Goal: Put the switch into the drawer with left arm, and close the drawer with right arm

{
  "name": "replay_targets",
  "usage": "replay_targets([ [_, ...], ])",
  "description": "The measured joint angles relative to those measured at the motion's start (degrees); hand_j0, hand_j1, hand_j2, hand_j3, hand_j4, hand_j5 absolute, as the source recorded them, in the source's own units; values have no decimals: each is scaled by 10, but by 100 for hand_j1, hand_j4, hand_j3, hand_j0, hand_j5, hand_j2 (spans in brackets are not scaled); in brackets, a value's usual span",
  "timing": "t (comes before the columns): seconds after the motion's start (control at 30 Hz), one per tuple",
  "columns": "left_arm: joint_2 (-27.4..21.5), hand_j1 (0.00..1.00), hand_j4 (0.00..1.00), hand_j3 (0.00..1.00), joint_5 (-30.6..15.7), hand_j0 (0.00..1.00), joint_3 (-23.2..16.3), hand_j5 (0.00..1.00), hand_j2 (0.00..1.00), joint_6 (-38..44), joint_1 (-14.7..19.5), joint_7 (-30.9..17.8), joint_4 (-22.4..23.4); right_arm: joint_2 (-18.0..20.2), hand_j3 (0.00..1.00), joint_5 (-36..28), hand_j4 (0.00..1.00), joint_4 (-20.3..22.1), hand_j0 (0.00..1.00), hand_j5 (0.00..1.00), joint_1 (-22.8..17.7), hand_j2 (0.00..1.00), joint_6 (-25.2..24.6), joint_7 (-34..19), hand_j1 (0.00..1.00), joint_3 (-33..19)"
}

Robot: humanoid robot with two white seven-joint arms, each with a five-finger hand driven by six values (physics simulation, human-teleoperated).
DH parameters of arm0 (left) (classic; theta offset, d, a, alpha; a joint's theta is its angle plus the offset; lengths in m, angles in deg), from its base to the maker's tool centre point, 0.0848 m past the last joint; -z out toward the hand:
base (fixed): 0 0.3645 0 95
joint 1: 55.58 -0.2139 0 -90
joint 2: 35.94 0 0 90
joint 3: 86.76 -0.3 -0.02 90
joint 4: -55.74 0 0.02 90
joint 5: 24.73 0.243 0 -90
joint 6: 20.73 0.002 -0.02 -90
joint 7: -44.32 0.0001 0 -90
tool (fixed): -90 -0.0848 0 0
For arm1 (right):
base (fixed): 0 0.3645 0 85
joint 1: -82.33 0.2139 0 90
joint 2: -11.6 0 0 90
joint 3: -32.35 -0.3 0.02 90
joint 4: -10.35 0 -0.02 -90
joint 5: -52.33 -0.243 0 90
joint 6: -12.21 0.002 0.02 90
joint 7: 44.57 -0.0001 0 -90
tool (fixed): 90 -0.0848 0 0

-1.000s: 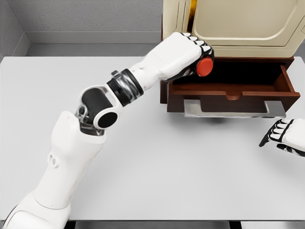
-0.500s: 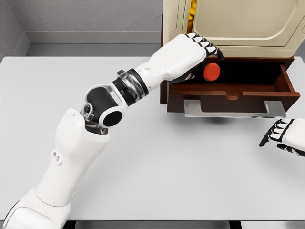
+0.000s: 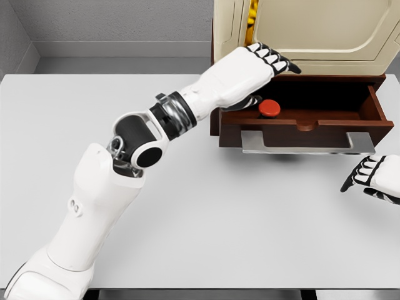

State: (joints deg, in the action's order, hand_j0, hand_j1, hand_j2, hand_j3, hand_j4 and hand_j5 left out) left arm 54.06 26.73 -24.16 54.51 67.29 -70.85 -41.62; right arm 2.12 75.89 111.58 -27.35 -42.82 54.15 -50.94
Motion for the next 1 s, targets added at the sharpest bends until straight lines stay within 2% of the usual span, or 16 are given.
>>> replay_targets([
  [0.03,0,100,100,100,-1,100,0,100,100,0,0,0,-1,0,60,0,60,0,60,60,0,60,0,0,60,0],
  [0.17,0,100,100,100,-19,100,-1,100,100,-5,-3,-3,-26,0,60,0,60,0,60,60,0,60,0,0,60,0],
  [0.27,0,100,100,100,-82,100,-2,100,100,-7,16,-9,-46,0,60,0,60,0,60,60,0,60,0,0,60,0],
  [0.37,-1,100,100,100,-207,100,-2,100,100,-5,33,-22,-54,0,60,0,60,0,60,60,0,60,0,0,60,0],
  [0.53,-43,100,100,100,-473,100,-9,100,100,9,34,-77,-57,1,60,0,60,-1,60,60,0,60,0,1,60,0],
  [0.77,-131,100,100,100,-782,100,-21,100,100,130,30,-96,-58,0,61,0,61,-1,61,61,0,61,0,0,61,0],
  [0.87,-160,100,100,100,-871,100,-24,100,100,193,29,-98,-58,0,61,0,61,-1,61,61,0,61,0,0,61,0],
  [1.0,-188,100,100,100,-915,100,-25,100,100,259,31,-98,-58,0,61,0,61,-1,61,61,0,61,0,0,61,0],
])
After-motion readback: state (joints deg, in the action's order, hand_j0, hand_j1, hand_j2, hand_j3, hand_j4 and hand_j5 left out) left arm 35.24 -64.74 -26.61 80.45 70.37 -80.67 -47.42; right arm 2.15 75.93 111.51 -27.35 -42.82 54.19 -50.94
